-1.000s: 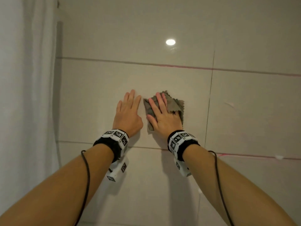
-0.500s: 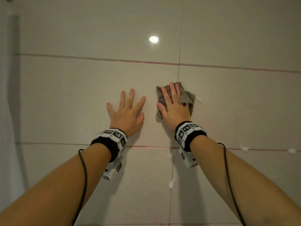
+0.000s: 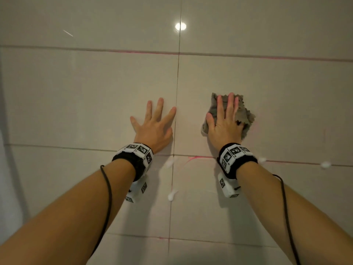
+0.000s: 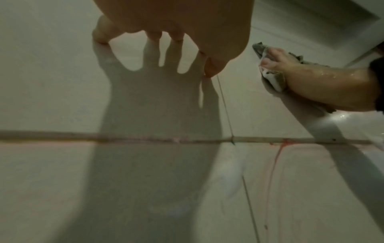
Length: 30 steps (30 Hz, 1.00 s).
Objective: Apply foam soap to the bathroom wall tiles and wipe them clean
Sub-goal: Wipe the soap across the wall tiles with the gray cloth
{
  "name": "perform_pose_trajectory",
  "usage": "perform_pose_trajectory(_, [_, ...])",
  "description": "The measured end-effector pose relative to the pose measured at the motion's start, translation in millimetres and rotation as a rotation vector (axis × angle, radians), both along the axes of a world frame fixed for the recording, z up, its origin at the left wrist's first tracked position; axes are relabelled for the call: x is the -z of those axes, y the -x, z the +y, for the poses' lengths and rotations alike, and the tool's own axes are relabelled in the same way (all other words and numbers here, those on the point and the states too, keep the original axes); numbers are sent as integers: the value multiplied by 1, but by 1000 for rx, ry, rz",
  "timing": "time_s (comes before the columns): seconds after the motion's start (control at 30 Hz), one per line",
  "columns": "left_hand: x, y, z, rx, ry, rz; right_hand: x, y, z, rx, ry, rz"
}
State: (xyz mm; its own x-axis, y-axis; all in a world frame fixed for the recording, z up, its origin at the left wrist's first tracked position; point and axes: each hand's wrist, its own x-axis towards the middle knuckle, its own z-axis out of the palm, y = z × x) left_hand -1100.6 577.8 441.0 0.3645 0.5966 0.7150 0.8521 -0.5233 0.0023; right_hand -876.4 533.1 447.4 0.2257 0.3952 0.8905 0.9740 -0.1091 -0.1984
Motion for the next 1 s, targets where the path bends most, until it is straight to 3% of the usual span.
perform_pose_trajectory(0.2, [1,-6,-11,26,55,-25,26,20,8,-7,-10,52])
perform_pose_trajectory(0.47, [-2,-5,-12,66,48,-26,75,58,18,-30,40,-161])
perform_pose_trajectory(0.7, [6,-14,-3,31,32,-42,85,31,13,-99,47,-315])
perform_pose_trajectory(1.0, [15,-36,-9,19,14,-73,89,-22,-6,-43,-4,-330])
